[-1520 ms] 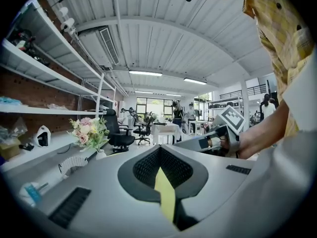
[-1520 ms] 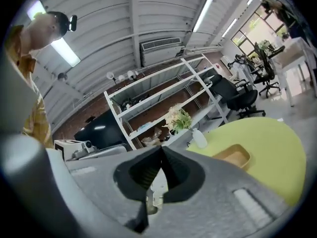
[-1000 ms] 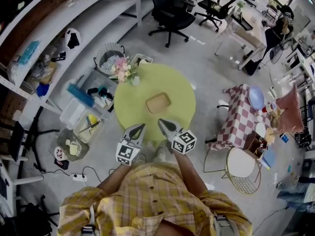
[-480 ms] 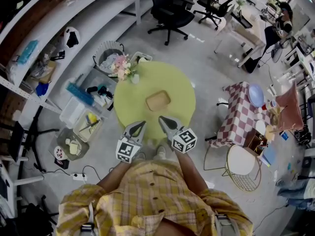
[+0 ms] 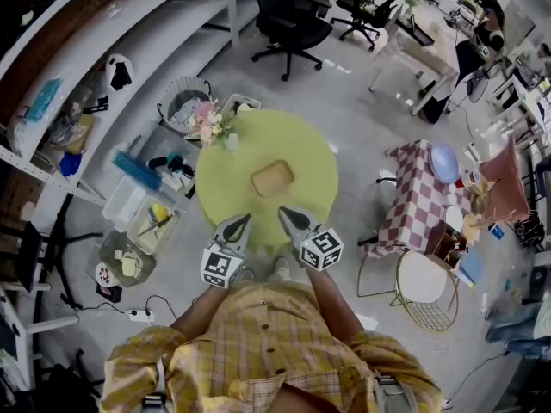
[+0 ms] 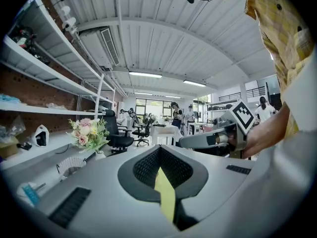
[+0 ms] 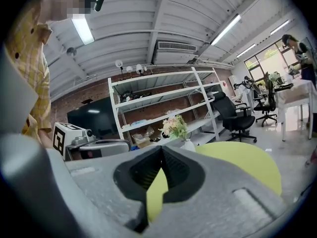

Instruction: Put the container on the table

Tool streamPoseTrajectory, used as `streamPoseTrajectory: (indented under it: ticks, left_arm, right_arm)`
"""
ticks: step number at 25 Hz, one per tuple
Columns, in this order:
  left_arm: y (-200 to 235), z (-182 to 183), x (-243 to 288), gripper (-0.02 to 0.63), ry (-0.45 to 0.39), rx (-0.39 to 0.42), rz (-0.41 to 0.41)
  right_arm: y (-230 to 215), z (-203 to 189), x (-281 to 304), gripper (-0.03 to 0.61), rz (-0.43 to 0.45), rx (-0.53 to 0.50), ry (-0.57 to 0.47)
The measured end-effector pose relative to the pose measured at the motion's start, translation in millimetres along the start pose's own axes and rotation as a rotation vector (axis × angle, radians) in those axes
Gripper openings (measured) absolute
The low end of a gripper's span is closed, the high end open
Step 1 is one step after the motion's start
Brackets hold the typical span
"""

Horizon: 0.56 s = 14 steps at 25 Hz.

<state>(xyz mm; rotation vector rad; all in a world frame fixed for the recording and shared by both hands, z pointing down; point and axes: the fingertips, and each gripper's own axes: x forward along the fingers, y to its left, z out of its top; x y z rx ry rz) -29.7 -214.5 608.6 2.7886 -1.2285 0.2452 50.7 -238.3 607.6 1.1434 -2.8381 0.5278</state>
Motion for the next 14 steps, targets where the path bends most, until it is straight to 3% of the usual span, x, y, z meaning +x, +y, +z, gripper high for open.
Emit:
streamPoseTrajectory:
  ticks: [7, 14]
  left_arm:
    - [2.2, -3.0, 0.9, 0.005, 0.021, 0.003, 0.012]
    - [1.7, -4.7, 4.7, 0.005, 0.036, -0.006, 0.025]
  right_arm:
    - [-11.3, -2.6, -6.4, -0.003, -0.072, -0.019, 0.016]
    - [-15.1, -3.6, -12.9, -0.003, -0.088, -0.070, 0.046]
